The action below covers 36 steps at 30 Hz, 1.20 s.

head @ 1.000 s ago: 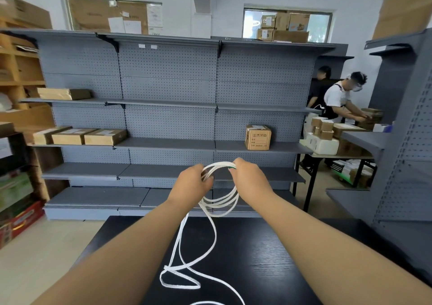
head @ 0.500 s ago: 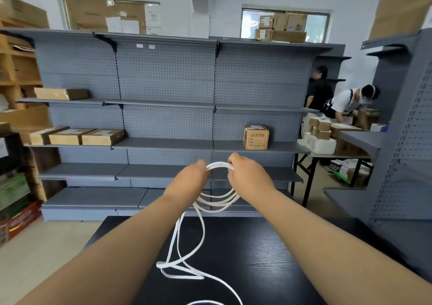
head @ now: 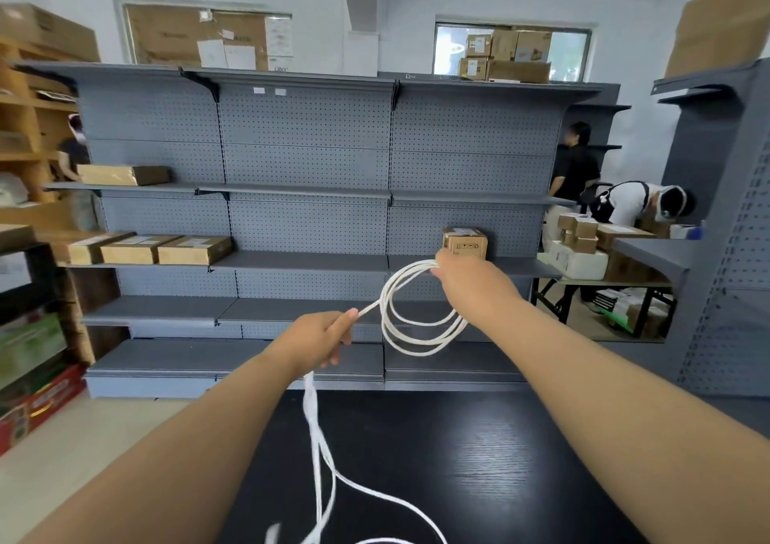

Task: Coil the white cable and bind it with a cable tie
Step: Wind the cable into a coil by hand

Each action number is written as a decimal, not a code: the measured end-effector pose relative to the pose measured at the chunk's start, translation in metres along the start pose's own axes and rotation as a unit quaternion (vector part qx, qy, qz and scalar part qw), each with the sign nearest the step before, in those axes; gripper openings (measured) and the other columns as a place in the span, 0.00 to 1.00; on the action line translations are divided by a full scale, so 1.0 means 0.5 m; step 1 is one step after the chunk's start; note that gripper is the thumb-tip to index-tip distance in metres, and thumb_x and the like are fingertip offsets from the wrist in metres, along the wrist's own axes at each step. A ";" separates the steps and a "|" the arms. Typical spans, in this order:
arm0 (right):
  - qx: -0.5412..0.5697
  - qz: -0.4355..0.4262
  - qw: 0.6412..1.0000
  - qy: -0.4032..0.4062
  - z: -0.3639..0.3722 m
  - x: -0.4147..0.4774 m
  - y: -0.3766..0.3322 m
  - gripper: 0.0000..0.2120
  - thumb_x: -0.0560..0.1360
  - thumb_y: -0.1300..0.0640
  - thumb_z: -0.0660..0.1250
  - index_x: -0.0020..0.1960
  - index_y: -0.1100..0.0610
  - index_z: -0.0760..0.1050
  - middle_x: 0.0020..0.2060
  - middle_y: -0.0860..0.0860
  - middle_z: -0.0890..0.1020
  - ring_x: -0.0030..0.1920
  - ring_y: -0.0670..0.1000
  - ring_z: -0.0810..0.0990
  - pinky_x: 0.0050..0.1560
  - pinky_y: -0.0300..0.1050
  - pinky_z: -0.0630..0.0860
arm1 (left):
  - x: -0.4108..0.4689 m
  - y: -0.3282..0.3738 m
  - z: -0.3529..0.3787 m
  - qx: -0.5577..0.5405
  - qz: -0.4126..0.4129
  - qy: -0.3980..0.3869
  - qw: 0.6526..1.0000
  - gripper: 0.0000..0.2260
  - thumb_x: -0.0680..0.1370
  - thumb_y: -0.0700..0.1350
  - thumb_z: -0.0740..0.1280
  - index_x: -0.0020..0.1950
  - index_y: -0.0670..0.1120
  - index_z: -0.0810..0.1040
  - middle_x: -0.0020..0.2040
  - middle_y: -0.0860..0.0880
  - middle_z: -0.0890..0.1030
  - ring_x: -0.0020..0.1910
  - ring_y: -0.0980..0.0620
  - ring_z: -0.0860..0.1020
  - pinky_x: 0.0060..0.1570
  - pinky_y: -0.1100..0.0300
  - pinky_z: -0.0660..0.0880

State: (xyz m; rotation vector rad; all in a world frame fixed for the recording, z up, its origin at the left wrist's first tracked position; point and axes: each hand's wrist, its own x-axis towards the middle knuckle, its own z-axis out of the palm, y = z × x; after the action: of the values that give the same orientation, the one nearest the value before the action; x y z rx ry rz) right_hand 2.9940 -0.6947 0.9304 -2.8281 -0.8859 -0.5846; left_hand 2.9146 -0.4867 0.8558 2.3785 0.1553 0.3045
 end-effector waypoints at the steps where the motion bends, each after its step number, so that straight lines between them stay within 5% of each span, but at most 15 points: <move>1: -0.001 0.014 1.000 0.002 -0.004 0.002 0.003 0.10 0.83 0.56 0.49 0.54 0.61 0.66 0.34 0.53 0.69 0.36 0.56 0.71 0.36 0.49 0.67 | -0.001 -0.014 -0.010 0.017 -0.007 -0.001 1.000 0.22 0.80 0.59 0.51 0.41 0.47 0.76 0.31 0.50 0.78 0.31 0.52 0.74 0.39 0.58 0.71; 6: -0.016 0.065 0.998 0.016 -0.013 -0.002 -0.004 0.07 0.80 0.64 0.49 0.53 0.60 0.65 0.30 0.51 0.66 0.35 0.55 0.70 0.35 0.48 0.66 | -0.010 -0.063 -0.059 0.070 -0.029 0.003 0.997 0.22 0.79 0.61 0.51 0.42 0.46 0.75 0.33 0.49 0.77 0.33 0.52 0.73 0.42 0.56 0.71; 11: -0.033 0.034 0.998 0.037 0.014 -0.005 -0.068 0.07 0.81 0.61 0.51 0.56 0.61 0.65 0.31 0.51 0.66 0.37 0.56 0.71 0.35 0.48 0.66 | -0.010 -0.027 -0.054 -0.088 -0.016 -0.010 0.996 0.25 0.79 0.61 0.52 0.43 0.42 0.77 0.30 0.49 0.75 0.29 0.50 0.71 0.38 0.58 0.70; 14: -0.048 0.017 0.998 0.039 0.021 -0.015 -0.101 0.07 0.81 0.61 0.51 0.57 0.61 0.65 0.40 0.56 0.75 0.37 0.56 0.70 0.34 0.49 0.64 | -0.001 -0.022 -0.061 -0.174 -0.002 -0.005 0.985 0.22 0.80 0.57 0.55 0.40 0.43 0.78 0.29 0.50 0.69 0.28 0.51 0.67 0.34 0.60 0.66; 26: -0.012 0.114 0.991 0.064 0.063 -0.031 -0.166 0.09 0.80 0.65 0.52 0.58 0.61 0.66 0.50 0.58 0.78 0.46 0.58 0.77 0.37 0.47 0.65 | 0.007 -0.022 -0.051 -0.251 0.063 0.114 0.959 0.14 0.80 0.51 0.59 0.37 0.50 0.73 0.27 0.52 0.64 0.27 0.53 0.62 0.31 0.58 0.61; 29: 0.039 0.150 0.984 0.088 0.065 -0.023 -0.174 0.09 0.82 0.59 0.51 0.58 0.61 0.66 0.49 0.58 0.79 0.46 0.60 0.77 0.37 0.46 0.65 | 0.007 -0.019 -0.029 -0.267 0.059 0.160 0.949 0.11 0.80 0.50 0.60 0.39 0.48 0.72 0.31 0.53 0.69 0.30 0.55 0.67 0.32 0.60 0.64; 34: 0.121 0.176 0.969 0.124 0.069 -0.015 -0.182 0.11 0.83 0.55 0.49 0.54 0.60 0.67 0.44 0.58 0.77 0.39 0.57 0.71 0.37 0.47 0.67 | 0.021 -0.016 -0.025 -0.250 0.057 0.186 0.948 0.09 0.80 0.51 0.59 0.49 0.45 0.73 0.49 0.49 0.76 0.47 0.52 0.74 0.47 0.61 0.68; 36: 0.137 0.180 0.964 0.136 0.068 -0.013 -0.182 0.12 0.83 0.55 0.49 0.54 0.61 0.67 0.41 0.56 0.74 0.39 0.56 0.71 0.37 0.47 0.67 | 0.024 -0.015 -0.025 -0.247 0.051 0.162 0.954 0.13 0.80 0.53 0.57 0.51 0.45 0.75 0.46 0.50 0.76 0.46 0.51 0.74 0.47 0.58 0.69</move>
State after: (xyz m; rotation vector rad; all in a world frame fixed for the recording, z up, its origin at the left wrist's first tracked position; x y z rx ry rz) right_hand 2.9483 -0.6157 0.8964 -2.4894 -0.3582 -0.7088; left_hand 2.9229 -0.4709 0.8617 1.8308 0.0939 0.6971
